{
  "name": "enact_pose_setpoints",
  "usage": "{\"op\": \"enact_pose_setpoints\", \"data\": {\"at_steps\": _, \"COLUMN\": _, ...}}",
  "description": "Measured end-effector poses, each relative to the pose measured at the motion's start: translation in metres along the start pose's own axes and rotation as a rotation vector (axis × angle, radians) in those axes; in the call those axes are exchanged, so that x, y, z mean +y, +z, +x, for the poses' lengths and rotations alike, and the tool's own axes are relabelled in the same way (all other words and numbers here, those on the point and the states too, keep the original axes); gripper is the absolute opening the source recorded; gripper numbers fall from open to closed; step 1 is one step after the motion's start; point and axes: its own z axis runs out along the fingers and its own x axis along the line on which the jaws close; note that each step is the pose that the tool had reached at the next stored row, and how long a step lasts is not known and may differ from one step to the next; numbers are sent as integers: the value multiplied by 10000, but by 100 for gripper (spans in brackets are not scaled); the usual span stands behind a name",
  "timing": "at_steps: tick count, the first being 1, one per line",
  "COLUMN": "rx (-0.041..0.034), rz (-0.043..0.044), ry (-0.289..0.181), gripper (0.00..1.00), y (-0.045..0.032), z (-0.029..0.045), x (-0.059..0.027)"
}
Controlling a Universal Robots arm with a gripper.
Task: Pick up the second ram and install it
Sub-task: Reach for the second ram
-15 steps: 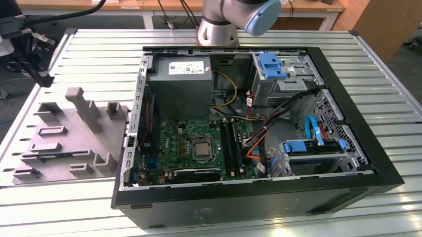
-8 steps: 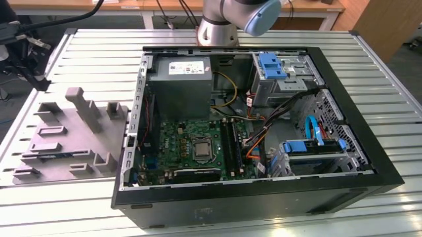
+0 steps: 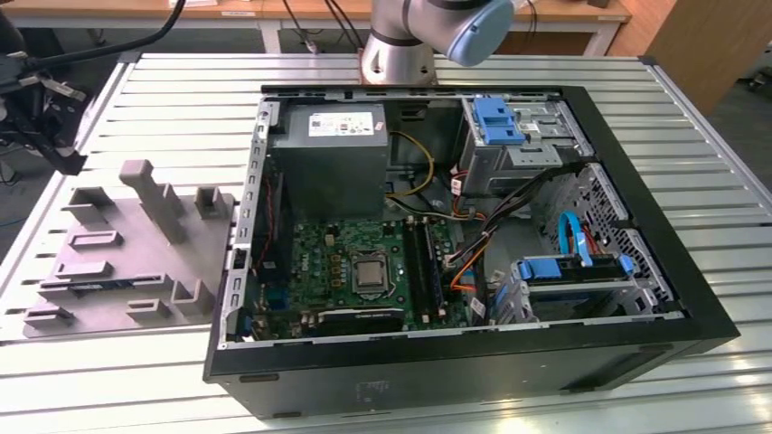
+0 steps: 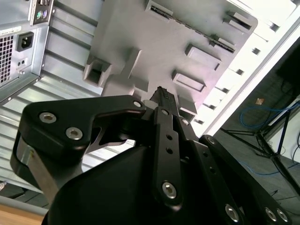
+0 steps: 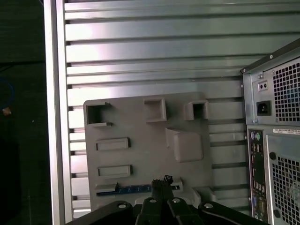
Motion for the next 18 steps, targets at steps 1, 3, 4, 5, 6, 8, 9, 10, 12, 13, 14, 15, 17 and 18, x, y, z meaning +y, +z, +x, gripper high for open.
{"op": "enact_pose_setpoints", "data": {"at_steps": 1, "rx": -1, "rz": -1, "ry": 0, "gripper": 11, "y": 9, "z": 11, "x": -7}}
{"op": "enact_pose_setpoints", "data": {"at_steps": 3, "rx": 0, "rz": 0, "ry": 0, "gripper": 11, "y": 26, "z": 34, "x": -21}}
{"op": "enact_pose_setpoints", "data": {"at_steps": 4, "rx": 0, "rz": 0, "ry": 0, "gripper": 11, "y": 35, "z": 45, "x": -28}}
{"op": "enact_pose_setpoints", "data": {"at_steps": 5, "rx": 0, "rz": 0, "ry": -1, "gripper": 11, "y": 45, "z": 58, "x": -37}}
{"op": "enact_pose_setpoints", "data": {"at_steps": 6, "rx": 0, "rz": 0, "ry": -1, "gripper": 11, "y": 54, "z": 70, "x": -45}}
{"op": "enact_pose_setpoints", "data": {"at_steps": 8, "rx": -1, "rz": -1, "ry": -1, "gripper": 11, "y": 74, "z": 92, "x": -60}}
{"op": "enact_pose_setpoints", "data": {"at_steps": 9, "rx": 0, "rz": 0, "ry": -1, "gripper": 11, "y": 84, "z": 101, "x": -68}}
{"op": "enact_pose_setpoints", "data": {"at_steps": 10, "rx": -1, "rz": -1, "ry": -1, "gripper": 11, "y": 95, "z": 111, "x": -76}}
{"op": "enact_pose_setpoints", "data": {"at_steps": 12, "rx": 1, "rz": 0, "ry": 0, "gripper": 11, "y": 116, "z": 131, "x": -92}}
{"op": "enact_pose_setpoints", "data": {"at_steps": 13, "rx": 0, "rz": 0, "ry": 0, "gripper": 11, "y": 129, "z": 142, "x": -102}}
{"op": "enact_pose_setpoints", "data": {"at_steps": 14, "rx": 0, "rz": -1, "ry": 1, "gripper": 11, "y": 140, "z": 151, "x": -112}}
{"op": "enact_pose_setpoints", "data": {"at_steps": 15, "rx": 0, "rz": -1, "ry": 1, "gripper": 11, "y": 152, "z": 160, "x": -122}}
{"op": "enact_pose_setpoints", "data": {"at_steps": 17, "rx": 0, "rz": 0, "ry": 0, "gripper": 11, "y": 175, "z": 176, "x": -140}}
{"op": "enact_pose_setpoints", "data": {"at_steps": 18, "rx": 0, "rz": -1, "ry": 0, "gripper": 11, "y": 188, "z": 184, "x": -148}}
